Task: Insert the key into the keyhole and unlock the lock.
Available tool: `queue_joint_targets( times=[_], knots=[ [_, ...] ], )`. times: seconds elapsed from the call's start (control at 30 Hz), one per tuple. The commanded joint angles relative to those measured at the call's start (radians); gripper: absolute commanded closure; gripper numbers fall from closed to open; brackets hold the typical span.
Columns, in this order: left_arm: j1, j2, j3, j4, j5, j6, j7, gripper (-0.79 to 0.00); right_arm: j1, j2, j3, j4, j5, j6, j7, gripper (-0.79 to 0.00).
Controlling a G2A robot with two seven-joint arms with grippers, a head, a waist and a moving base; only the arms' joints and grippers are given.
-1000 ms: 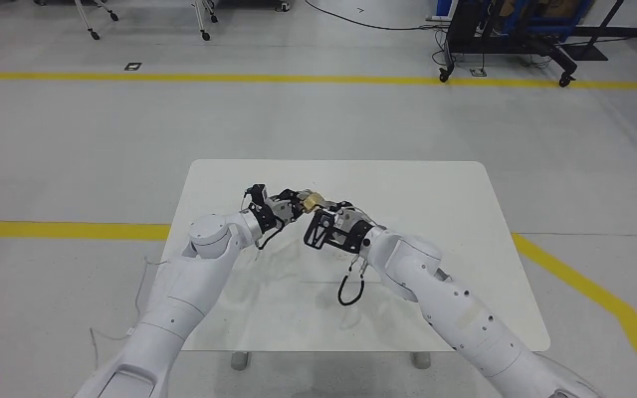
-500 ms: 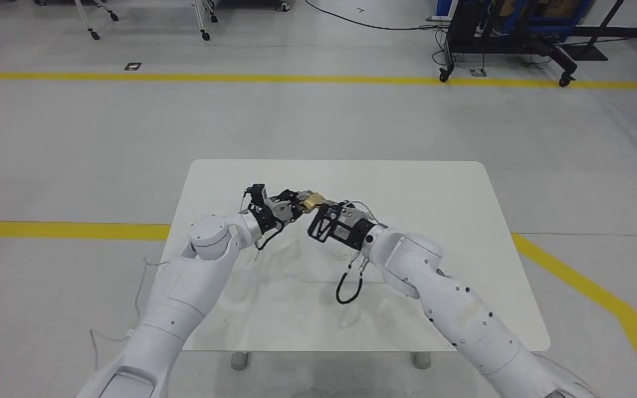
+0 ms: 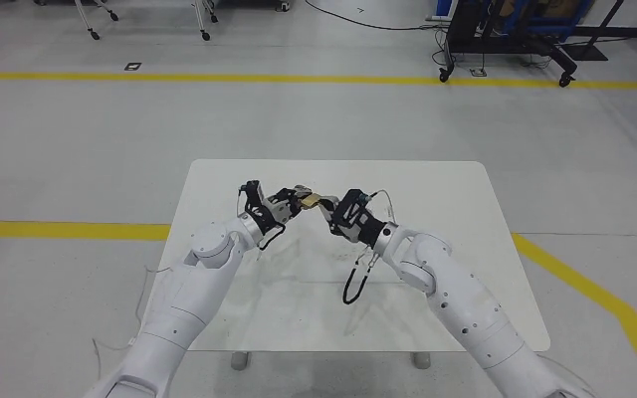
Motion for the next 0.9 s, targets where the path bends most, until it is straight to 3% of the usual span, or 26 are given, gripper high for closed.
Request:
queue_joint_targets(
  times=[0.0, 0.07, 0.13, 0.17, 0.2, 0.43, 0.53, 0.67, 0.73, 0.87],
  knots=[
    [0.002, 0.000, -0.002, -0.001, 0.001, 0.000, 0.001, 0.000, 0.000, 0.001, 0.005, 0.007, 0.002, -0.013, -0.010, 0.000],
    [0.003, -0.001, -0.003, -0.003, -0.001, 0.002, 0.000, 0.000, 0.000, 0.001, 0.007, 0.010, 0.002, -0.023, -0.012, 0.000],
    [0.002, -0.002, -0.003, -0.002, 0.001, 0.009, 0.000, 0.000, 0.001, 0.002, 0.008, 0.007, -0.006, -0.028, -0.004, -0.369],
    [0.002, -0.003, -0.003, -0.002, -0.001, 0.014, 0.000, 0.000, 0.000, 0.002, 0.009, 0.004, -0.009, -0.030, 0.001, -0.634],
    [0.002, -0.003, -0.003, -0.002, -0.003, 0.016, 0.002, 0.000, -0.002, 0.003, 0.011, -0.001, -0.013, -0.027, 0.006, -0.785],
    [0.025, -0.012, -0.002, -0.021, 0.026, -0.056, 0.108, 0.000, -0.056, 0.017, 0.085, -0.033, 0.000, -0.021, -0.047, -0.785],
    [0.022, -0.015, 0.024, -0.024, 0.106, -0.064, 0.151, 0.000, -0.124, 0.034, 0.170, -0.073, 0.004, -0.021, -0.110, -0.785],
    [0.028, -0.025, 0.090, -0.021, 0.297, -0.110, 0.290, 0.000, -0.232, 0.056, 0.300, -0.126, 0.058, -0.060, -0.173, -0.785],
    [0.021, -0.035, 0.127, -0.008, 0.363, -0.092, 0.349, 0.000, -0.281, 0.067, 0.361, -0.157, 0.067, -0.086, -0.189, -0.785],
    [-0.008, -0.057, 0.201, 0.032, 0.444, -0.021, 0.373, 0.000, -0.289, 0.069, 0.371, -0.162, 0.069, -0.089, -0.191, -0.785]
  ],
)
